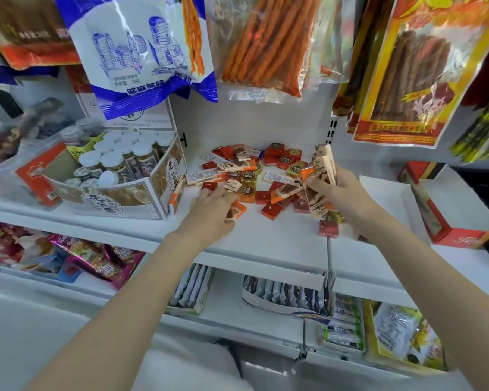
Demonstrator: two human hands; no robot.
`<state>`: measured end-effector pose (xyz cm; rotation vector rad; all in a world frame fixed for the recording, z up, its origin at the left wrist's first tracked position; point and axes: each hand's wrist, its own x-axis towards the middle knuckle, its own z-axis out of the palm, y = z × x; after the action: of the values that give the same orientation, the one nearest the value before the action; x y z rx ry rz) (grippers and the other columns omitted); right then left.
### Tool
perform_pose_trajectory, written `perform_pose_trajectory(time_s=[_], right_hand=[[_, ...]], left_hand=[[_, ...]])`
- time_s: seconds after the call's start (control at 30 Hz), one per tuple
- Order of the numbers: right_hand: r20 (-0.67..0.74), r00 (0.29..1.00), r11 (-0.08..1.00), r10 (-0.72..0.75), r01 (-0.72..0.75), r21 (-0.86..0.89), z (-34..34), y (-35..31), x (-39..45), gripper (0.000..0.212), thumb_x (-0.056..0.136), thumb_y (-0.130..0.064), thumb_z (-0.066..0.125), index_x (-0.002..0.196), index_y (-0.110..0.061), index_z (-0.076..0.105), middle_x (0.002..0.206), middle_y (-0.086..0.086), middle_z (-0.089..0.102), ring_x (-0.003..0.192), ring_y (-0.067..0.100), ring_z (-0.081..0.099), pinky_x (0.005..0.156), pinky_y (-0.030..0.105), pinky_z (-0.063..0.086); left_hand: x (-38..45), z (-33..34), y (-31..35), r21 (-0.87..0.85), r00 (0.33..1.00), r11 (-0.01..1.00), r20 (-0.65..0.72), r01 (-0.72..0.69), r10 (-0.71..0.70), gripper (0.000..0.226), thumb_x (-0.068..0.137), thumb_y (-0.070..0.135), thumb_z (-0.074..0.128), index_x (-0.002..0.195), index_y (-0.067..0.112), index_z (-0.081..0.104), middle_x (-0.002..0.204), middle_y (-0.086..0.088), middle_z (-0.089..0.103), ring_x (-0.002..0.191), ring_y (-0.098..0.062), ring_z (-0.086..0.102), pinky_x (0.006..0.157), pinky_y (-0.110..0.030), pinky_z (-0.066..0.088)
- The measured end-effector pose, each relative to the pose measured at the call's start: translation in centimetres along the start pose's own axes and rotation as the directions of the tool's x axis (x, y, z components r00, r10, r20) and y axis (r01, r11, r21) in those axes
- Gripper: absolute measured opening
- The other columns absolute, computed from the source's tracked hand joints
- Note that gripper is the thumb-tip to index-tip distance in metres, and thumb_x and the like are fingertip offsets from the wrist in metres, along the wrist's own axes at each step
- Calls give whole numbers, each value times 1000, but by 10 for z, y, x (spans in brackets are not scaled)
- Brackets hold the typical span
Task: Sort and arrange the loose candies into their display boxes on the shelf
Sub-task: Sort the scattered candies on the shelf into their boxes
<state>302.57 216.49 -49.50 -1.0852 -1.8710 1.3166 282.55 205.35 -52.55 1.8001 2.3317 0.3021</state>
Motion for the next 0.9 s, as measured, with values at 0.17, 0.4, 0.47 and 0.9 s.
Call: perform_pose_trajectory(time_s=[0.17,0.4,0.47,0.9], right_hand=[[23,1000,999,19,-18,-41,0,2,-5,16,91,-17,54,107,-16,51,84,3,62,79,20,59,67,28,48],[27,999,1000,28,-28,-7,-5,3,-14,19,92,-16,52,110,-21,49,86,-2,63,76,12,61,60,23,46],[27,999,999,21,-20,-34,-8,4,-16,14,92,-15,52,106,-17,50,90,2,64,77,14,61,63,25,47],[-162,976,941,146,-87,328,-61,13,-42,4,91,-14,53,87,-14,56,88,9,66,88,25,65,89,43,48]], left_hand=[[-5,-4,-3,-66,987,987,78,145,-140,54,86,34,59,135,24,37,144,-11,25,131,-35,23,106,-41,24],[-3,-3,11,269,977,946,62,182,-205,58,86,32,53,131,6,27,127,-19,40,115,-37,40,88,-39,38],[-2,3,20,305,976,930,8,207,-220,54,88,26,48,131,5,23,129,-21,36,117,-36,37,88,-39,39],[-13,-17,66,-122,947,991,-321,-64,21,34,95,32,43,114,5,51,109,-11,51,96,-26,52,73,-30,37]])
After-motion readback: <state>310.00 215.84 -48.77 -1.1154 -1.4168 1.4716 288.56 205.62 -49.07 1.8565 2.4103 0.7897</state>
